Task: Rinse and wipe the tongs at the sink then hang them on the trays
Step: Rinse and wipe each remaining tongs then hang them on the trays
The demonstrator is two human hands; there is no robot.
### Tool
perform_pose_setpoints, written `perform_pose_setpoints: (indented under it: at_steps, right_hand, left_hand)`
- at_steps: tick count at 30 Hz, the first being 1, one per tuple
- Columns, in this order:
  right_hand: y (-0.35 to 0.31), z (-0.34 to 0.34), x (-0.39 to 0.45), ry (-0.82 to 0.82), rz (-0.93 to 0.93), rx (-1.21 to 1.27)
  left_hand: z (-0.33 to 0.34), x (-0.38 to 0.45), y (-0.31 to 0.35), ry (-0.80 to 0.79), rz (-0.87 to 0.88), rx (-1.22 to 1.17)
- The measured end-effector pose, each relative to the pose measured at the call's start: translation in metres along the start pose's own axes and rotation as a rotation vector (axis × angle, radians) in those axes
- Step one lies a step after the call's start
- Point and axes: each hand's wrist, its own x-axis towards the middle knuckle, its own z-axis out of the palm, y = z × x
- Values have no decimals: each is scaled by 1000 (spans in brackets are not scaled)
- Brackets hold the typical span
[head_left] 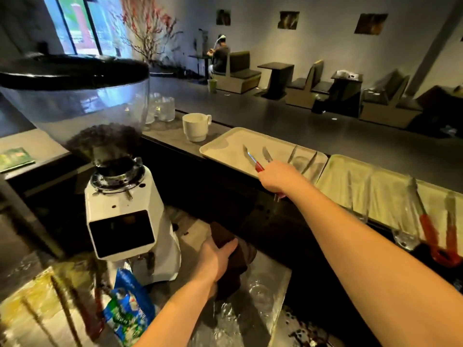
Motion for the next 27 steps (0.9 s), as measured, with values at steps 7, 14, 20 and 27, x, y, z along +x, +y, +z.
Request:
perform_pose_setpoints:
  at_steps: [7,14,20,27]
  right_hand:
    - [-14,19,41,-11,59,-251]
    - [-22,32,66,76,114,-112]
    - [-21,24,60,247,57,-241]
    - [-34,41,0,184,-155,-120]
  left_hand:
    - [-15,13,13,-20,3,-107]
    - [-29,19,20,4,26,-138]
    - [-39,15,28,19,91,-145]
    - [-54,0,33,-46,96,-239]
